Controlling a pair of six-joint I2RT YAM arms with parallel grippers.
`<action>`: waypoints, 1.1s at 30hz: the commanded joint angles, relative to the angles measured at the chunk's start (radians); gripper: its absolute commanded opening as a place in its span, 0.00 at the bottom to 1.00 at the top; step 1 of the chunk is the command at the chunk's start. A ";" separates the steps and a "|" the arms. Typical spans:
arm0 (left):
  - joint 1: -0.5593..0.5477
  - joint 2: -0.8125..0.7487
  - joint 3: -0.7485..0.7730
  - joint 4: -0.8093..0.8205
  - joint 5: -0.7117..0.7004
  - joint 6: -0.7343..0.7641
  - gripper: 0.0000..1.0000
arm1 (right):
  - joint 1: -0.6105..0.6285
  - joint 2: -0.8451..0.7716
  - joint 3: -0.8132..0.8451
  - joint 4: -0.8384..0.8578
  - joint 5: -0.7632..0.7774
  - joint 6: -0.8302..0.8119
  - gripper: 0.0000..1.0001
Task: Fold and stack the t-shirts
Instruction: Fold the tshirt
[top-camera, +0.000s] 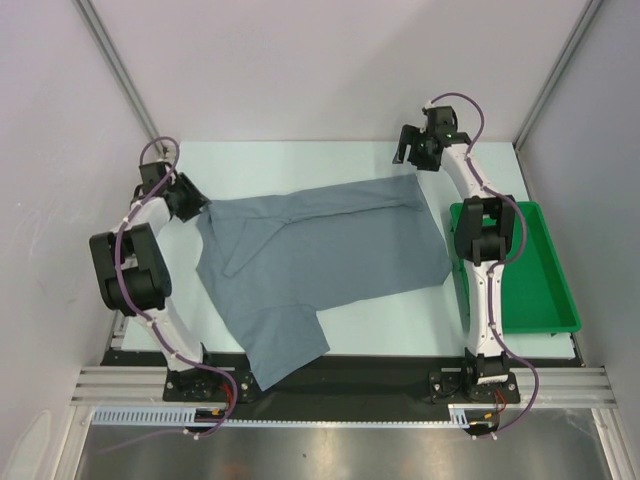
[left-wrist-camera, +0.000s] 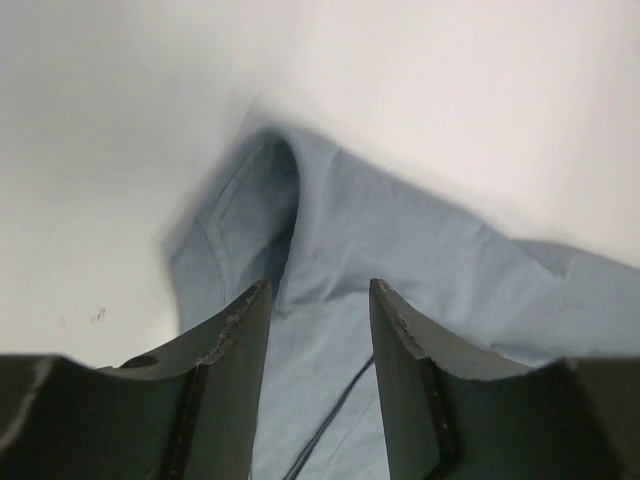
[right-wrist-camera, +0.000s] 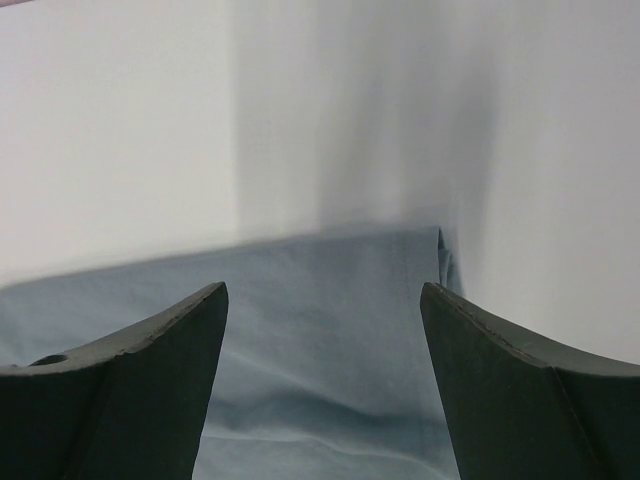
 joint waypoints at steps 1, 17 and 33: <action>0.008 0.015 0.098 0.055 0.017 -0.021 0.49 | -0.005 0.020 0.022 0.042 -0.008 0.006 0.83; 0.044 0.222 0.248 0.015 0.079 -0.326 0.46 | -0.031 0.021 0.004 0.054 -0.038 0.001 0.82; 0.044 0.345 0.360 -0.072 0.074 -0.478 0.52 | -0.040 0.037 0.061 0.085 -0.042 -0.003 0.82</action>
